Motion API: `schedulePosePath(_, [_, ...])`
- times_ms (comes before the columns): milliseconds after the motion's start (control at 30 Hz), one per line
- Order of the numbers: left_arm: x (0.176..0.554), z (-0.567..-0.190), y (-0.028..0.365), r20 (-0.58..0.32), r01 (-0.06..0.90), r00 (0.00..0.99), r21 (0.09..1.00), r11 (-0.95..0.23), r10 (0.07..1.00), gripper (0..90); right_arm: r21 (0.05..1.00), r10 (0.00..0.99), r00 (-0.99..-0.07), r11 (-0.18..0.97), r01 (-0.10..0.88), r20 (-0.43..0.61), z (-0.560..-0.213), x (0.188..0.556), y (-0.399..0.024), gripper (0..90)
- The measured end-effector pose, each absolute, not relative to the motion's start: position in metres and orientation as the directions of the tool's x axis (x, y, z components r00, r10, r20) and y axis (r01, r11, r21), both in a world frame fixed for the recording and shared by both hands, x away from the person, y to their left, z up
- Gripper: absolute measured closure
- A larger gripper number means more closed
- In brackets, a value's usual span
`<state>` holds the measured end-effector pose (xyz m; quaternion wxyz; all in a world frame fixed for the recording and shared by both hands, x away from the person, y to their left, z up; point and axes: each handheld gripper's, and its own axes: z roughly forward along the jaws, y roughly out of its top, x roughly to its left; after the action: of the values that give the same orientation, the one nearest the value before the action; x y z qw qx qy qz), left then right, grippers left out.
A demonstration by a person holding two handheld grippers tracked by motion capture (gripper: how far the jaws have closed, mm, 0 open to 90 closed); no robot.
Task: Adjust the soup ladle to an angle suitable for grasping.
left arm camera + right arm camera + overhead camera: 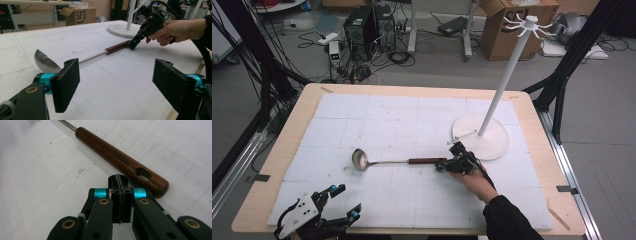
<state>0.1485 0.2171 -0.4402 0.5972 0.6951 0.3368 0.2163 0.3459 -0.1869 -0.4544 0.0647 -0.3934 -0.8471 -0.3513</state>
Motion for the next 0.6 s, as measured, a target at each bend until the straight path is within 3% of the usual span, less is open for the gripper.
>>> schedulePosePath(600, [0.148, -0.44, 0.216, -0.101, 0.206, 0.681, 0.977, -0.058, 0.725, 22.5, 0.568, 0.714, -0.612, 0.363, 0.739, 0.341, -0.454, 0.359, -0.2, 90.0])
